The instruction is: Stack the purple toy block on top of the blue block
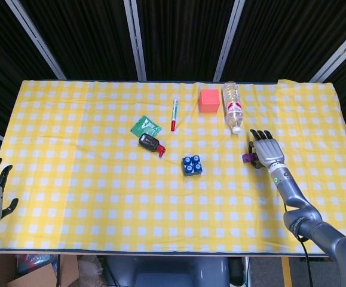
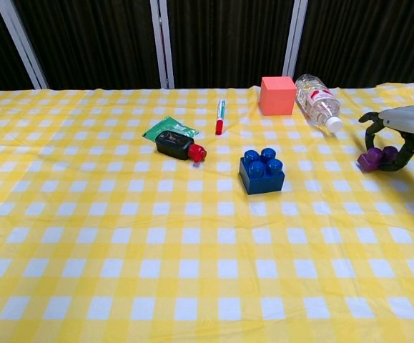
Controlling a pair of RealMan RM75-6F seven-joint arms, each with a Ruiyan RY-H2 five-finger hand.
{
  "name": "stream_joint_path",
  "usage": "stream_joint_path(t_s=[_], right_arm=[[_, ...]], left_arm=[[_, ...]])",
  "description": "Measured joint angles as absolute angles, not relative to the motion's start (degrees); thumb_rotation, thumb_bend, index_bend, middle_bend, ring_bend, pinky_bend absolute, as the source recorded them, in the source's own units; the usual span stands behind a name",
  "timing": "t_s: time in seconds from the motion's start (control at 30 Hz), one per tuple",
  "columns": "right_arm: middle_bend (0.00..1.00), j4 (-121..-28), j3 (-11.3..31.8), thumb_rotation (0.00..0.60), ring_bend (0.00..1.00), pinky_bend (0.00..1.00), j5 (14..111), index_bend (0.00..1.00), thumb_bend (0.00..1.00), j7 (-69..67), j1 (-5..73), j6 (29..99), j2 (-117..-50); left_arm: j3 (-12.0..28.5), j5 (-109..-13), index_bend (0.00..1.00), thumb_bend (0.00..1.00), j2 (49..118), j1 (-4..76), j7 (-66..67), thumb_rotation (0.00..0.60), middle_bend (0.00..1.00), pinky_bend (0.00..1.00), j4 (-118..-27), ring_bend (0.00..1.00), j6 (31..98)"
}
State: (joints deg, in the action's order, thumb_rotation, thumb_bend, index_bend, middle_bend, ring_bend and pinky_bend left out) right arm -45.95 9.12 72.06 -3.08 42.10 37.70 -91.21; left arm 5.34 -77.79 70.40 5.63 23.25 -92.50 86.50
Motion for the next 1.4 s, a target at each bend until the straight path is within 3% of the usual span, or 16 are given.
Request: stream_joint_path(t_s=[0.13, 0.43, 0.63, 0.87, 1.1, 1.4], right_arm=[[0.00, -49.8, 9.5, 0.600, 0.00, 0.00, 71.1, 0.54, 0.56, 0.4, 42.1, 38.3, -89.4], [0.00, -70.2, 10.9, 0.600, 0.00, 0.00, 61.8, 0.56, 0.60, 15.8, 41.4, 41.9, -81.5], [0.00, -89.3, 11.1, 0.600, 0.00, 0.00, 50.8, 0.58, 0.61, 30.3, 41.2, 50.0, -76.7], [0.00, -108.7, 11.2, 0.600, 0.00, 0.00, 37.6, 0.58, 0.61, 48.3, 43.8, 64.7, -75.4], [0.00, -114.7, 12.9, 0.600, 0.00, 0.00, 28.4, 0.58, 0.60, 56.7, 49.3, 73.4, -80.2], [0.00, -110.4, 13.9, 0.600, 0.00, 0.00, 25.1, 0.58, 0.60, 58.2, 53.3, 73.0, -85.0]], left_arm=[[5.3, -77.9, 0.14, 0.27, 70.2, 5.7, 22.6, 0.600, 0.01, 0.12, -92.6, 0.00, 86.3], [5.0, -79.5, 0.14, 0.27, 69.2, 5.7, 19.3, 0.600, 0.01, 0.12, -92.3, 0.00, 86.4], [4.5, -80.7, 0.14, 0.27, 67.9, 5.8, 15.4, 0.600, 0.01, 0.12, -91.9, 0.00, 85.9], [3.7, -83.1, 0.14, 0.27, 66.6, 5.6, 11.7, 0.600, 0.01, 0.12, -91.6, 0.00, 85.9], [2.6, -85.0, 0.14, 0.27, 66.3, 5.7, 11.1, 0.600, 0.01, 0.12, -91.5, 0.00, 85.6], [2.2, -85.6, 0.14, 0.27, 66.6, 5.8, 12.0, 0.600, 0.01, 0.12, -91.8, 0.00, 85.5]])
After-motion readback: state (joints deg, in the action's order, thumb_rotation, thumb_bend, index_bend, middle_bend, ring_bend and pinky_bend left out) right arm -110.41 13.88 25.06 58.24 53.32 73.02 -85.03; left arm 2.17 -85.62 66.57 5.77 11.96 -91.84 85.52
